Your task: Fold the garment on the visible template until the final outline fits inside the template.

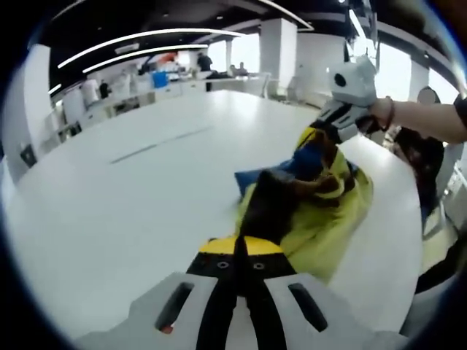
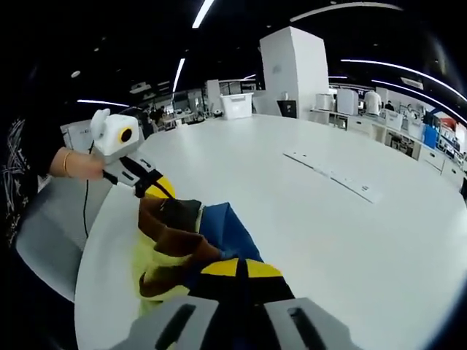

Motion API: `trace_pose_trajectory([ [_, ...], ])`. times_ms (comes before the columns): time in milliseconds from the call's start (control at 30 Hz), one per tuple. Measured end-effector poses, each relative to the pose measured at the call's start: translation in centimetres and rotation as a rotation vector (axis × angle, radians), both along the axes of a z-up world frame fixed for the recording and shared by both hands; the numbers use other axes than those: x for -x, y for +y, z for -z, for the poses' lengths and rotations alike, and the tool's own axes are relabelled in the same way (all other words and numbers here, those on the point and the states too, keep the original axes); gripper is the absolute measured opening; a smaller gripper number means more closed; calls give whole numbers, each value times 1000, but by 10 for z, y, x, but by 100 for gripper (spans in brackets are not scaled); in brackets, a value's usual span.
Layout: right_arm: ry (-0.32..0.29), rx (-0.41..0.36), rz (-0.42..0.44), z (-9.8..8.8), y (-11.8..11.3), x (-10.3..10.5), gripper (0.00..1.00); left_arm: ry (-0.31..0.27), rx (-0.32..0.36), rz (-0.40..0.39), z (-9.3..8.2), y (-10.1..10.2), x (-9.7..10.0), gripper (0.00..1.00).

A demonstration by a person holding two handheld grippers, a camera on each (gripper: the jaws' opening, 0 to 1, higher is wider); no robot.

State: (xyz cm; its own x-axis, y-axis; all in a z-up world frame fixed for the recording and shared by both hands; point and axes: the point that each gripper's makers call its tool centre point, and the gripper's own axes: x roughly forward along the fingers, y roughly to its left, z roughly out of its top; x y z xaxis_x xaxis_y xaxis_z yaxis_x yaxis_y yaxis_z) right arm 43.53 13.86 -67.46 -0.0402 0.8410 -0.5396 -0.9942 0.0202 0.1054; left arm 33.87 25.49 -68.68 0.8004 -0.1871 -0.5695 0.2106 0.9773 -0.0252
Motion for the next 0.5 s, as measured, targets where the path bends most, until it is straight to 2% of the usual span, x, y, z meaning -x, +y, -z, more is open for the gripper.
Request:
trace_pose_trajectory([
  [500,-50,-20,98,-26,-26,-16,0,-42,0,-115,-17,39,9,0],
])
